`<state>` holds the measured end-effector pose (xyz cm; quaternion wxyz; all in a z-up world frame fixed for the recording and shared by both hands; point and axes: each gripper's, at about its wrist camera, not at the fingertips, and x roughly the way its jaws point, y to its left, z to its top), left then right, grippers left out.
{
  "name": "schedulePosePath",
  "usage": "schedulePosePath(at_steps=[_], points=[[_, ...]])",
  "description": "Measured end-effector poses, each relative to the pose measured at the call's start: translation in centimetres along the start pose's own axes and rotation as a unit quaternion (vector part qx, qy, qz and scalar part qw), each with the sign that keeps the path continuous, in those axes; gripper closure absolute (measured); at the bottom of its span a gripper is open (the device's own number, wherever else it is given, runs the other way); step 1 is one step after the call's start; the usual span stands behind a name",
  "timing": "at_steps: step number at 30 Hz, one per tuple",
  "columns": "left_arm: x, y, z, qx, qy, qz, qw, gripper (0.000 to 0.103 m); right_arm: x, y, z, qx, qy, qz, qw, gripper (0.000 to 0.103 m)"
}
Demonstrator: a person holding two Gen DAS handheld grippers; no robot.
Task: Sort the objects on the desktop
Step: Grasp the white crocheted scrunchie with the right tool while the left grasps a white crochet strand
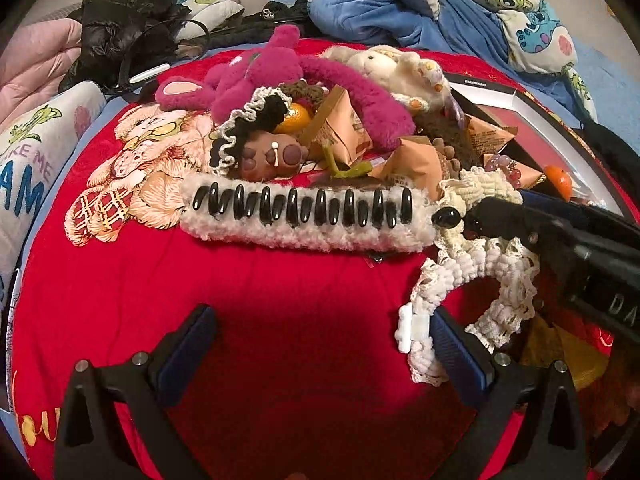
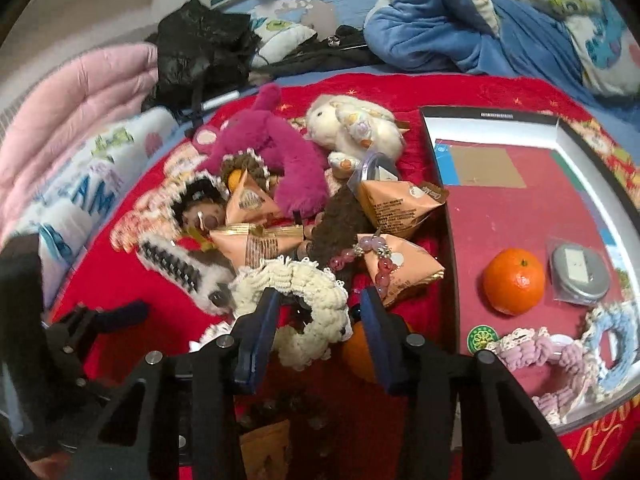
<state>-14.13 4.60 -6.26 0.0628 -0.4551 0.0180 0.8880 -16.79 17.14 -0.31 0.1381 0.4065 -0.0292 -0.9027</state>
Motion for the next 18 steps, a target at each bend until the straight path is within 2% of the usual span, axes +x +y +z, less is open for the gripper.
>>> schedulePosePath(at_steps=[8, 13, 14, 15, 16, 18], points=[[0.1, 0.1, -0.1, -0.002, 0.002, -0.002, 1.0, 0.0, 0.3, 1.3, -0.4, -0.04, 0.001, -0.035, 0.999, 0.062], [0.1, 0.3, -0.2, -0.004, 0.0, -0.003, 1.0, 0.0, 0.5, 1.9, -0.6, -0.05, 0.006, -0.036, 0.998, 0.062], [0.0, 0.3, -0.2, -0.004, -0.001, -0.004, 1.0, 0.001, 0.5, 2.0, -0.7, -0.053, 0.006, -0.038, 0.998, 0.067], [0.0, 0.3, -0.1, -0.004, -0.002, -0.004, 1.0, 0.003, 0.5, 2.0, -0.7, -0.053, 0.005, -0.04, 0.998, 0.078], [-0.1, 0.2, -0.1, -0.004, -0.003, -0.002, 1.0, 0.006, 0.6, 1.9, -0.7, -0.051, 0.005, -0.04, 0.998, 0.084], [-0.4, 0.2, -0.1, -0.009, -0.007, 0.001, 0.9999, 0.014, 0.7, 1.7, -0.8, -0.039, 0.009, -0.035, 0.999, 0.089]])
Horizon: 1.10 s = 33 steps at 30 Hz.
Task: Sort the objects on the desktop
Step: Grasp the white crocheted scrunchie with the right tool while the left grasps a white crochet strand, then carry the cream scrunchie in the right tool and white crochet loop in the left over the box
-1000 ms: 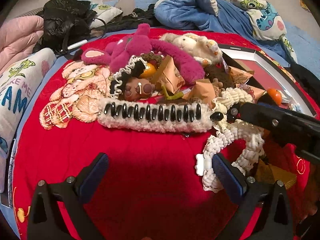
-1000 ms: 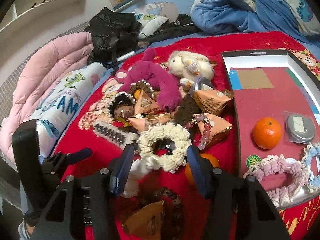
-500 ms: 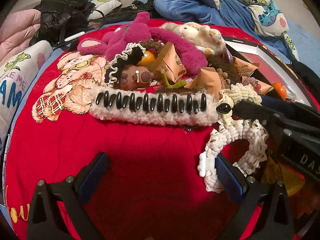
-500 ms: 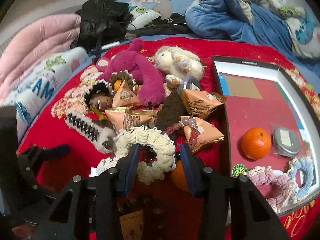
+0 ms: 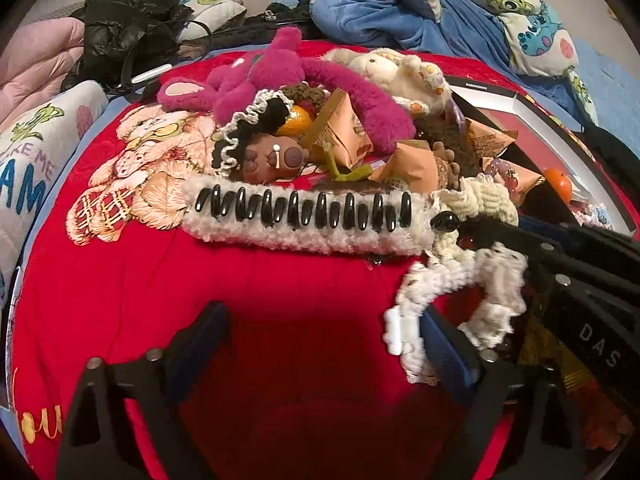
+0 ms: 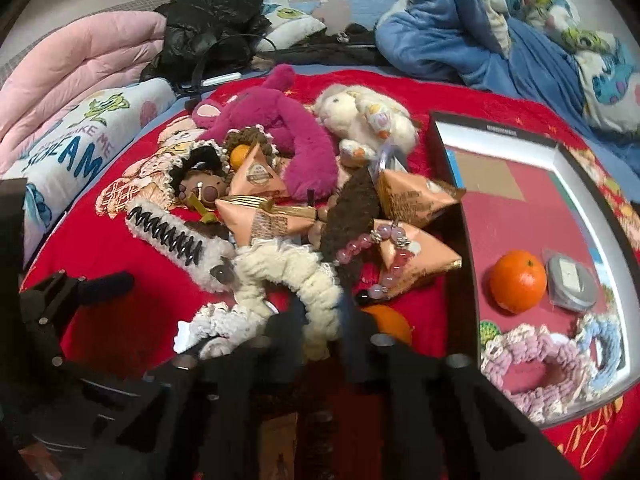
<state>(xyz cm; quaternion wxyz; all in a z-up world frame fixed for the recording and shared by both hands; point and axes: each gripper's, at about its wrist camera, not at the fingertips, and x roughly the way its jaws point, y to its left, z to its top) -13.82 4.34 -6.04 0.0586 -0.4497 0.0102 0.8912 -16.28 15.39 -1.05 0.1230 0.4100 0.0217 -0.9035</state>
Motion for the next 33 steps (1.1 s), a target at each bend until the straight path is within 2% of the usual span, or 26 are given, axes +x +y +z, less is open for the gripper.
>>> schedulePosePath(at_steps=[3, 5, 6, 8, 14, 23, 33], points=[[-0.6, -0.1, -0.1, -0.006, -0.007, 0.005, 0.9999, 0.039, 0.1, -0.3, -0.3, 0.011, 0.01, 0.019, 1.0, 0.091], [-1.0, 0.0, -0.2, -0.01, -0.013, 0.008, 0.9998, 0.062, 0.0, -0.2, -0.5, 0.011, 0.006, 0.017, 1.0, 0.091], [-1.2, 0.1, -0.2, -0.012, -0.015, 0.008, 0.9998, 0.067, -0.1, -0.1, -0.4, 0.01, 0.006, 0.015, 1.0, 0.091], [-1.4, 0.3, -0.2, -0.015, -0.017, 0.005, 0.9997, 0.084, -0.4, 0.0, -0.4, 0.015, 0.005, 0.017, 1.0, 0.091], [-2.0, 0.5, -0.2, -0.02, -0.025, -0.003, 0.9995, 0.085, -1.4, -0.4, -0.4, 0.034, -0.008, 0.031, 0.999, 0.091], [-3.3, -0.6, -0.4, 0.002, -0.044, 0.019, 0.9989, 0.085, -2.5, -1.6, -0.4, 0.069, -0.023, 0.048, 0.996, 0.091], [-5.0, -1.1, -0.3, 0.004, -0.072, 0.02, 0.9972, 0.085, -3.8, -2.2, -0.3, 0.088, -0.044, 0.059, 0.993, 0.091]])
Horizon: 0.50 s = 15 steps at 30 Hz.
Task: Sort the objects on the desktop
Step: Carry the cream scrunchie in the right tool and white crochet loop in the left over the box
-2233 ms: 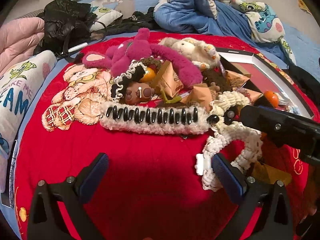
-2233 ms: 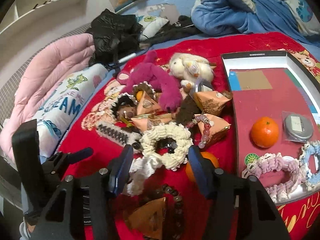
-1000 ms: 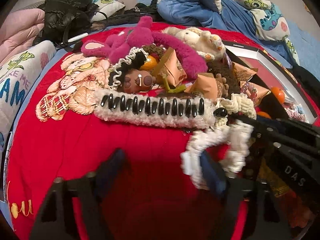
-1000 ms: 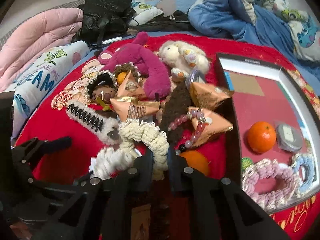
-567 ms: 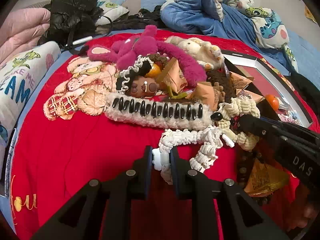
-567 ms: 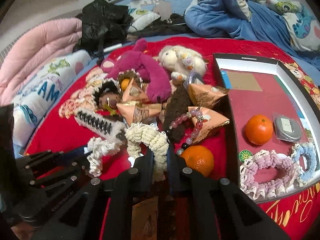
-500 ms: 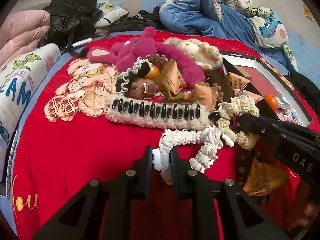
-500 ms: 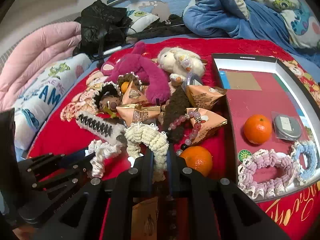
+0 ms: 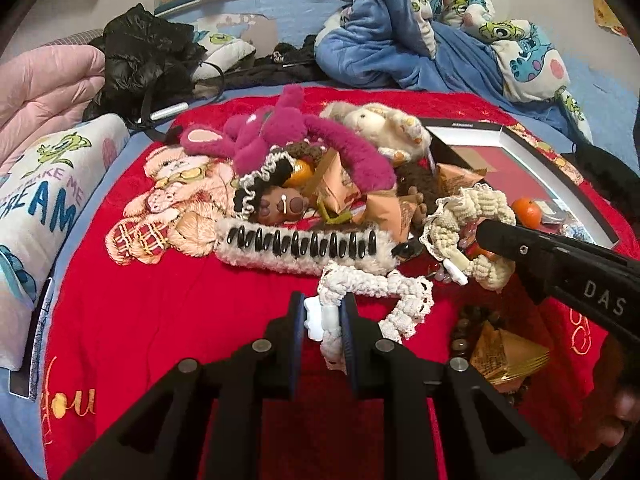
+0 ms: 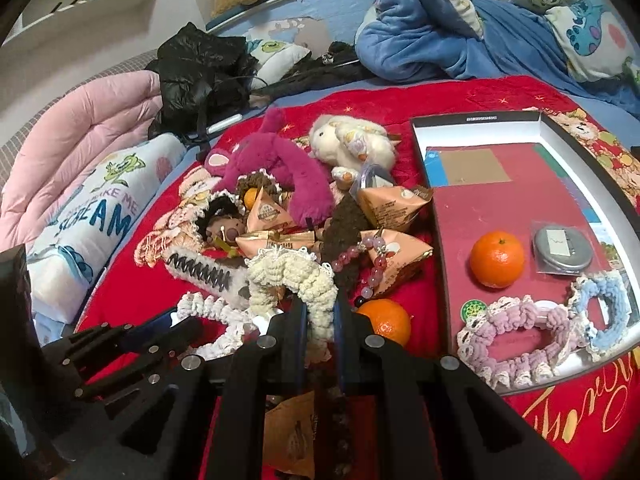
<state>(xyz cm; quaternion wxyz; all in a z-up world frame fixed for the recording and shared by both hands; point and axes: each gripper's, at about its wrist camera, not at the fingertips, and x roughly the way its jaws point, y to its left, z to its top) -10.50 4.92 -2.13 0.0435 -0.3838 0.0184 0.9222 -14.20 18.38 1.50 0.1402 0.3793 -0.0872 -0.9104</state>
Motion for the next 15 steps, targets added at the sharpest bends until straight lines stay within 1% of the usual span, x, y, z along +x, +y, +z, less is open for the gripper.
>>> schedulePosePath(at_steps=[3, 7, 10, 15], points=[[-0.7, -0.2, 0.1, -0.001, -0.009, 0.001, 1.0, 0.085, -0.5, 0.0, 0.3, -0.006, -0.011, -0.008, 1.0, 0.091], [-1.7, -0.8, 0.4, -0.011, -0.023, -0.006, 0.9997, 0.085, -1.8, -0.4, 0.6, -0.005, -0.028, -0.002, 1.0, 0.091], [-2.5, -2.1, 0.7, 0.003, -0.035, -0.001, 0.9994, 0.085, -2.6, -1.0, 0.7, 0.002, -0.038, -0.002, 0.999, 0.091], [-3.5, -4.1, 1.2, 0.01, -0.05, -0.016, 0.9986, 0.085, -4.1, -2.6, 1.0, 0.018, -0.053, -0.003, 0.998, 0.091]])
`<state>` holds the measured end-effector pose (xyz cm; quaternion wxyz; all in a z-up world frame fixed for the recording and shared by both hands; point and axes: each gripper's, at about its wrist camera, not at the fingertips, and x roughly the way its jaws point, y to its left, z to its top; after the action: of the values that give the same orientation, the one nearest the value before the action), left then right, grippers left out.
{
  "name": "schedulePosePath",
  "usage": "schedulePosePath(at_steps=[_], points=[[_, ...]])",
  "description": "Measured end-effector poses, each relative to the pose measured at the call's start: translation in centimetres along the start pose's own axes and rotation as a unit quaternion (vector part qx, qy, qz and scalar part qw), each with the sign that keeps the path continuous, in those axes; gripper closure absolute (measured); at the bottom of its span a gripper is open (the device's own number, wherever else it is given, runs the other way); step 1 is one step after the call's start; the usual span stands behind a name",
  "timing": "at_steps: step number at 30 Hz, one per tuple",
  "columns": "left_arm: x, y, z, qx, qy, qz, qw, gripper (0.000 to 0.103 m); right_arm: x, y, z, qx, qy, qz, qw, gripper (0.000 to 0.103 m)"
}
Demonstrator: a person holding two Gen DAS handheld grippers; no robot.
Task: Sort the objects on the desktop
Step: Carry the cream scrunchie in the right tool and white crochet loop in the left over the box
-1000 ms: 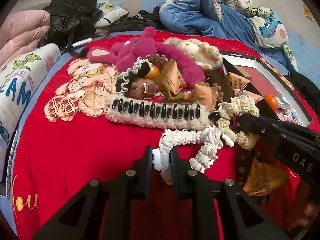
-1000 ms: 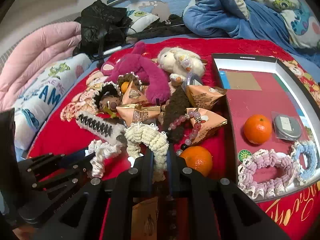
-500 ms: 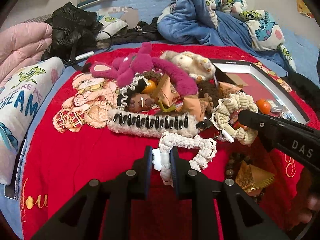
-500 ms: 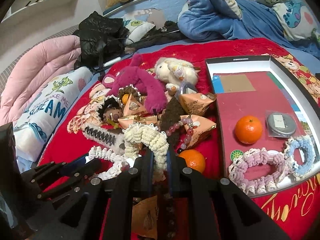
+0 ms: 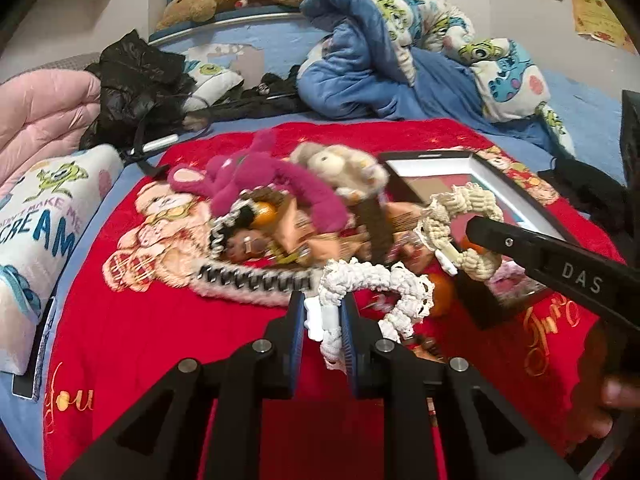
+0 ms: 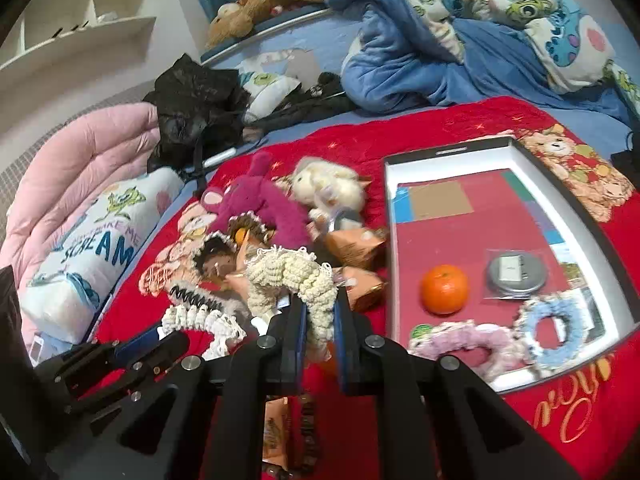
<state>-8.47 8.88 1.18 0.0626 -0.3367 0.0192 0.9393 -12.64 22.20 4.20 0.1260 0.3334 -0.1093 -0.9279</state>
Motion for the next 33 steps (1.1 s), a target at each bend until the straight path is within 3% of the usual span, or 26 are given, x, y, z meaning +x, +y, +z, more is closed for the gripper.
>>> schedulePosePath(at_steps=[23, 33], points=[[2.0, -13.2, 1.6, 0.044, -0.002, -0.062, 0.9971, 0.085, -7.9, -12.4, 0.5, 0.076, -0.055, -0.057, 0.994, 0.09], [4.1, -15.2, 2.5, 0.046, 0.006, -0.066, 0.9968, 0.085, -8.6, -14.3, 0.6, 0.084, -0.061, -0.06, 0.993, 0.09]])
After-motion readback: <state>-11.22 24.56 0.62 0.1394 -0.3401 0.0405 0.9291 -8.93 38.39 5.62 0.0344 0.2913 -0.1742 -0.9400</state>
